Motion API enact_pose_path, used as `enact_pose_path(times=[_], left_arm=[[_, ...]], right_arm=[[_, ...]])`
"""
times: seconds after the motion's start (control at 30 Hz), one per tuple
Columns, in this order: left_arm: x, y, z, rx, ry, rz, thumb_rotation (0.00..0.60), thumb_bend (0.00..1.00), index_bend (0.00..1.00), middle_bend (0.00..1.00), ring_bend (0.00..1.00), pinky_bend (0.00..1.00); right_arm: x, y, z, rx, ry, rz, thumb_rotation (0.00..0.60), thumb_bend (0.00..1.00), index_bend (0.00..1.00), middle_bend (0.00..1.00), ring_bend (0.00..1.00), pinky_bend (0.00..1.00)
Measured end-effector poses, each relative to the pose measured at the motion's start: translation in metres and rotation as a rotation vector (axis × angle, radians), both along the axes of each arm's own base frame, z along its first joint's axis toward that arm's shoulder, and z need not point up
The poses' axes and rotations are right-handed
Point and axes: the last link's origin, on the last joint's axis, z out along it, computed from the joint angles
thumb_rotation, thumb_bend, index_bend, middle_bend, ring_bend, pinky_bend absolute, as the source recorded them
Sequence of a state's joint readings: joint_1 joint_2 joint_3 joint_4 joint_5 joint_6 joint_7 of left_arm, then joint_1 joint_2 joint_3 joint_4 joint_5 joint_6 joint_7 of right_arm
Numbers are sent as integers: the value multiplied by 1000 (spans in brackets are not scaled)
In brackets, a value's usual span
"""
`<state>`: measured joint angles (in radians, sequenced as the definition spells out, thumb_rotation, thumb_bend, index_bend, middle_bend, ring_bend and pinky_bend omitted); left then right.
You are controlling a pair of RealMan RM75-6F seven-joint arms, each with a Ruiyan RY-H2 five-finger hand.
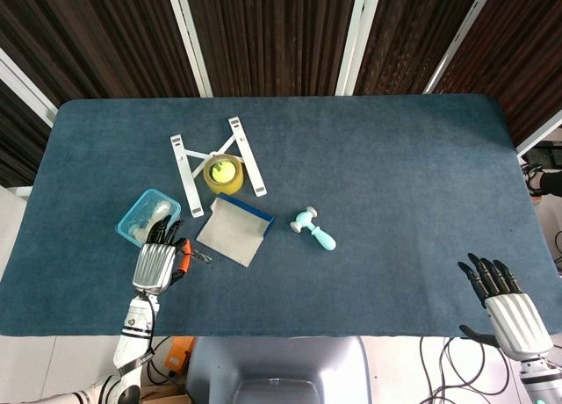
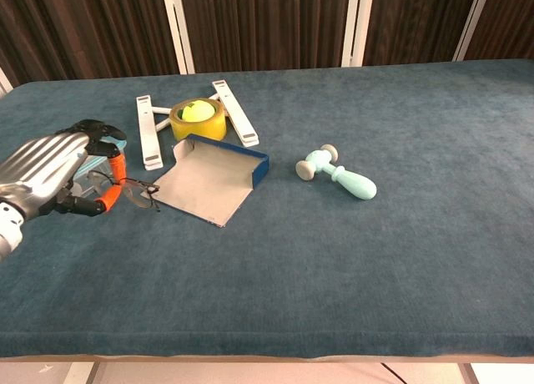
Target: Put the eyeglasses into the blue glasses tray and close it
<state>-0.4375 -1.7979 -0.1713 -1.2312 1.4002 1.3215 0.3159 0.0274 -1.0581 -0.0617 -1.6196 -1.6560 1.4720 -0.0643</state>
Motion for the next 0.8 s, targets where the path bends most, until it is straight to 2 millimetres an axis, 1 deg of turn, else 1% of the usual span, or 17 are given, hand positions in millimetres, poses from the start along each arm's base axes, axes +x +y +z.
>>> enact_pose_path(times=[0.23, 0.3, 0.4, 0.8], left_arm=[[35, 15, -3, 14, 38, -81, 600, 420, 744, 153, 57, 127], [47, 21, -7, 12, 56, -99, 600, 420, 739, 153, 57, 126], [59, 31, -14, 5, 82, -115, 600, 420, 734, 155, 57, 125], [86, 76, -42, 4, 184, -109, 600, 418, 719, 157, 63, 122]], right_arm=[[0, -1, 1, 0, -3, -3, 600, 182, 0, 0, 0, 0], [0, -1, 1, -1, -5, -3, 600, 182, 0, 0, 0, 0], [-1, -1, 2, 0, -9, -5, 600, 182, 0, 0, 0, 0], [-5, -4, 7, -4, -22, -23, 600, 182, 0, 0, 0, 0]])
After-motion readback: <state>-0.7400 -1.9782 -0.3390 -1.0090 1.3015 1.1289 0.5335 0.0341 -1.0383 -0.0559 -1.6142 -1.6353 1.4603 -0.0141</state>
